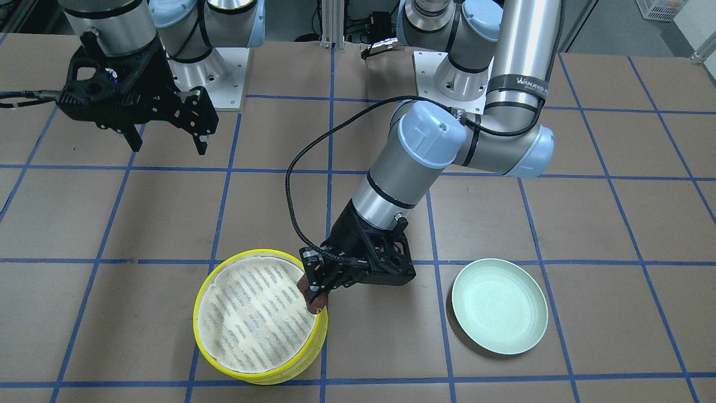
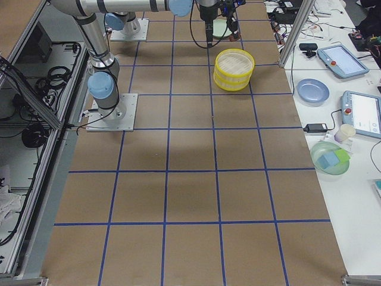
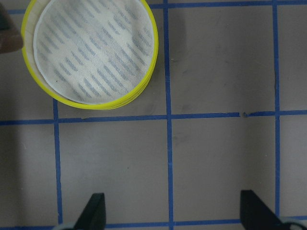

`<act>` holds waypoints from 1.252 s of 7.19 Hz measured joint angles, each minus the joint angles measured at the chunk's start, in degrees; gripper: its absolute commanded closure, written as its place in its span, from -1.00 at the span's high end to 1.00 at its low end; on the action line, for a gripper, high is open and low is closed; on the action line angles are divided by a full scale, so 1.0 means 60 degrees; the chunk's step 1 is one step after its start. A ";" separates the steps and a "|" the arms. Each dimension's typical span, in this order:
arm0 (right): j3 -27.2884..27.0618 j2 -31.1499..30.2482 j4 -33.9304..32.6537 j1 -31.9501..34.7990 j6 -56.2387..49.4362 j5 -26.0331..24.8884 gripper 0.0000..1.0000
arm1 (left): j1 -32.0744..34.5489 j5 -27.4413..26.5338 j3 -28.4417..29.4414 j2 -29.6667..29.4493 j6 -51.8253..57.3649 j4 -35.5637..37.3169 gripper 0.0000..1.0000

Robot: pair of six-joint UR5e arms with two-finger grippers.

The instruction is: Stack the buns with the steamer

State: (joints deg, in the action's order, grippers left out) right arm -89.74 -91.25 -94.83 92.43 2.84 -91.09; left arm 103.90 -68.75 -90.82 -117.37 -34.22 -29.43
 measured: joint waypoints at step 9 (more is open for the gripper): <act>-0.0102 -0.0161 0.0383 -0.0049 -0.0679 -0.0080 1.00 | -0.0358 -0.0901 0.0375 0.0399 0.1890 -0.2308 1.00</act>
State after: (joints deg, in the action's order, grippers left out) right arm -90.35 -92.21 -92.53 92.14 -1.23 -91.57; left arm 101.76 -74.16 -88.56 -114.98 -22.88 -43.28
